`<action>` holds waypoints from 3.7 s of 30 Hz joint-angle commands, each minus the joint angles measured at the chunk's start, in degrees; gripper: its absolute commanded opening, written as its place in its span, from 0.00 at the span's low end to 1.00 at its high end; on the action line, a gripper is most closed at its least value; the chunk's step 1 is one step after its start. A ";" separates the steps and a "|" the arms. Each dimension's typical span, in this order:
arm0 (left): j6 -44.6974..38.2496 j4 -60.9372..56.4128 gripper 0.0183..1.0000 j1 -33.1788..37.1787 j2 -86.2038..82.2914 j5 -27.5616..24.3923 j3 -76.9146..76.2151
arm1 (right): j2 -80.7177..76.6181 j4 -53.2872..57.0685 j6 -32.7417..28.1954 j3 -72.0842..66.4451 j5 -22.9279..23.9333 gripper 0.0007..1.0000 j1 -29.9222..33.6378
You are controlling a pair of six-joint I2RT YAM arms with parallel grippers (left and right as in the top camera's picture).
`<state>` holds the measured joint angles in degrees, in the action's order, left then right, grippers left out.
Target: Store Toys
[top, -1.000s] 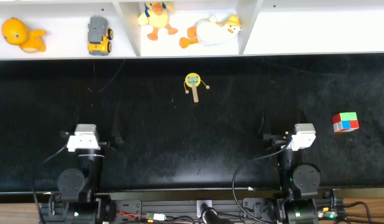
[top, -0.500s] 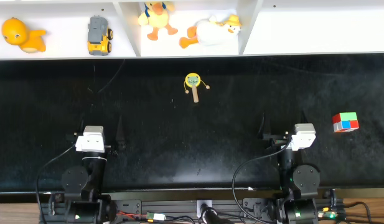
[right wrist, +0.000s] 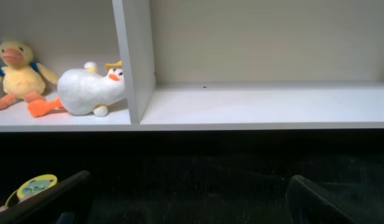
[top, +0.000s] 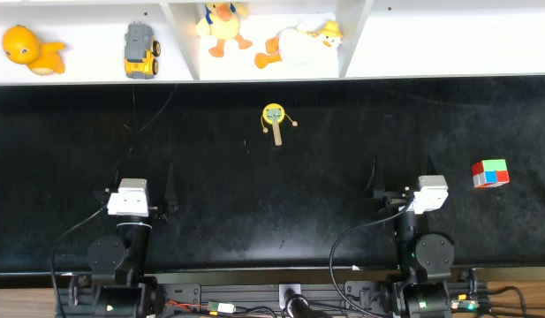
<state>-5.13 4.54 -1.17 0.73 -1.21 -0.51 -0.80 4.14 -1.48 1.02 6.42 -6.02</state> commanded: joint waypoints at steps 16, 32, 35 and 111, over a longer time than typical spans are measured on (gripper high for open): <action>-1.31 0.31 1.00 -0.46 -0.57 0.24 0.07 | -23.28 22.64 27.17 15.93 33.09 1.00 -25.18; -1.29 0.31 1.00 -0.46 -0.57 0.26 0.07 | -73.85 38.99 37.27 51.01 29.27 0.99 -46.10; -1.31 0.31 1.00 -0.46 -0.57 0.24 0.07 | -80.56 38.99 37.05 56.19 29.46 0.99 -46.03; -1.31 0.31 1.00 -0.46 -0.57 0.26 0.07 | -111.27 31.58 28.00 71.21 5.60 0.29 -32.94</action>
<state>-5.13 4.54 -1.15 0.73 -1.21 -0.51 -110.65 35.57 26.13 71.83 13.30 -39.03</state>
